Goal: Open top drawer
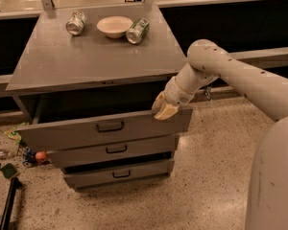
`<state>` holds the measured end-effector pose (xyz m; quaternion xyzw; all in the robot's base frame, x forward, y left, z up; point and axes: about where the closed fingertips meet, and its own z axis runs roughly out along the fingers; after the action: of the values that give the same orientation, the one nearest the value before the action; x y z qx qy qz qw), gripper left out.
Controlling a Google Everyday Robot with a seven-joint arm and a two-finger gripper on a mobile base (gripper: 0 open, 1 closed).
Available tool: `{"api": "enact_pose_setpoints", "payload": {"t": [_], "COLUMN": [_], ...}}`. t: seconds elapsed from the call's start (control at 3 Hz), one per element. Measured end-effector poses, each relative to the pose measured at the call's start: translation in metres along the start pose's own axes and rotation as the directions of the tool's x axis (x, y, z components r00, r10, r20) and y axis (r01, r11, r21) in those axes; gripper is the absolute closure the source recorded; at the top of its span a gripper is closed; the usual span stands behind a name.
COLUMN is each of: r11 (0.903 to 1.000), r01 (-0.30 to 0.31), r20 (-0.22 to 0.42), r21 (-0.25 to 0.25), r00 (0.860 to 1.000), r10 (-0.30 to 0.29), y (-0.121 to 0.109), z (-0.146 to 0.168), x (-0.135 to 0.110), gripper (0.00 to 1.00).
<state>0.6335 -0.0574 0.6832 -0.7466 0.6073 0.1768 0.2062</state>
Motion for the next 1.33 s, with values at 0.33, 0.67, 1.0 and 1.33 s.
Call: {"api": "enact_pose_setpoints", "payload": {"t": [0.33, 0.67, 1.0, 1.33], "r11": [0.9993, 0.9978, 0.9978, 0.9978], "r01": [-0.015, -0.028, -0.028, -0.028], "r20": [0.0, -0.001, -0.001, -0.001], "r21": [-0.033, -0.06, -0.06, -0.061], "r00": [1.0, 1.0, 1.0, 1.0], "r10": [0.015, 0.028, 0.028, 0.028], "y": [0.017, 0.032, 0.032, 0.032], "z": [-0.001, -0.002, -0.003, -0.003], "x": [0.003, 0.005, 0.005, 0.005], "gripper": [0.53, 0.32, 0.44, 0.68]}}
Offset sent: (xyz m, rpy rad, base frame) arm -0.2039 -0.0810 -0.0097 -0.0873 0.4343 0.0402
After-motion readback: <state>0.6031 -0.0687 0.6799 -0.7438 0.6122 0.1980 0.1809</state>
